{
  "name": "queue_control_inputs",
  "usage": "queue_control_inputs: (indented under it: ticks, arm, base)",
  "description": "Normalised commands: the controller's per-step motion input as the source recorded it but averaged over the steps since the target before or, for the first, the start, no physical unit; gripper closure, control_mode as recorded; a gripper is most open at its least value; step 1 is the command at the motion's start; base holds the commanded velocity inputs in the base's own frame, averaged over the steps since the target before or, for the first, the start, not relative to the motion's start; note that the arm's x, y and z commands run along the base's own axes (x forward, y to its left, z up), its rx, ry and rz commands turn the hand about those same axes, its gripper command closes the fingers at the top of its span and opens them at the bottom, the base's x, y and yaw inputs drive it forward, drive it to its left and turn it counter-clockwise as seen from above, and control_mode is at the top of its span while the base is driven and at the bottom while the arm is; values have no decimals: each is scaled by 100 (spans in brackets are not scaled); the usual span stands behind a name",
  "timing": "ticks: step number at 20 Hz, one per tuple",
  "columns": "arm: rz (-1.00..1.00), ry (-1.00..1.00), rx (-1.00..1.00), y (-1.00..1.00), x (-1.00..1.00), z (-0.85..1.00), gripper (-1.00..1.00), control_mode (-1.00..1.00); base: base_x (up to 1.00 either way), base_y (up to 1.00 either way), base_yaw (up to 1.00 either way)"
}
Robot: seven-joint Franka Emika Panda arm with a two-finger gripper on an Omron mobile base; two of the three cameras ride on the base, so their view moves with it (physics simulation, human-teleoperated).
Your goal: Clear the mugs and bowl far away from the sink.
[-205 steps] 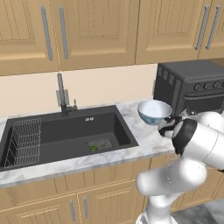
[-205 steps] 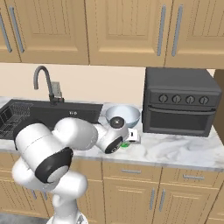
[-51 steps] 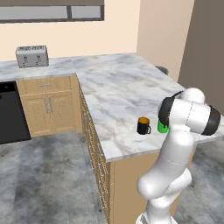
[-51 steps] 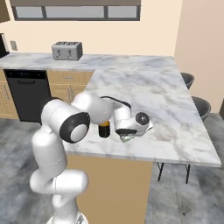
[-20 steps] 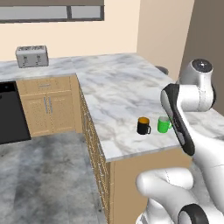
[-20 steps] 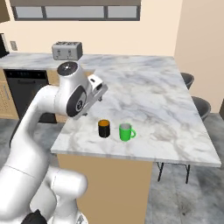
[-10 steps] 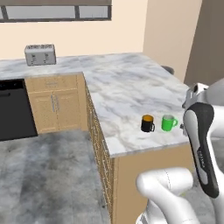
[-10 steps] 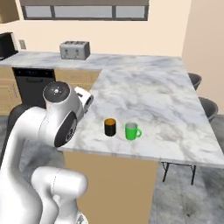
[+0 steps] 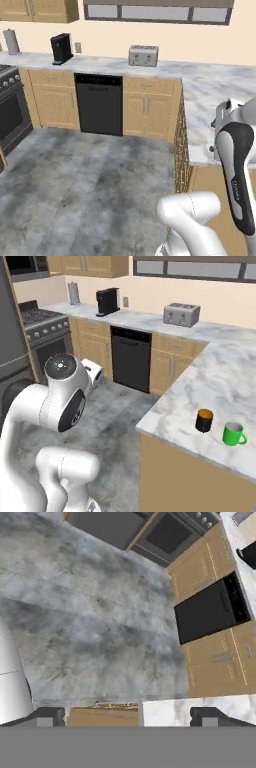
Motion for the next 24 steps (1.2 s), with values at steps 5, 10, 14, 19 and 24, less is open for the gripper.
queue_control_inputs:
  ticks: [5, 10, 14, 19, 24]
  arm:
    - [0, 0, 0, 0, 0, 0, -100, 100]
    - [0, 0, 0, 0, 0, 0, -100, 100]
    - [0, 0, 0, 0, 0, 0, -100, 100]
    - [0, 0, 0, 0, 0, 0, -100, 100]
    - [0, 0, 0, 0, 0, 0, -100, 100]
  base:
    - [-35, 55, 88]
    - [-20, 42, 89]
    - [27, 11, 77]
    - [78, 4, 65]
    - [100, 0, 61]
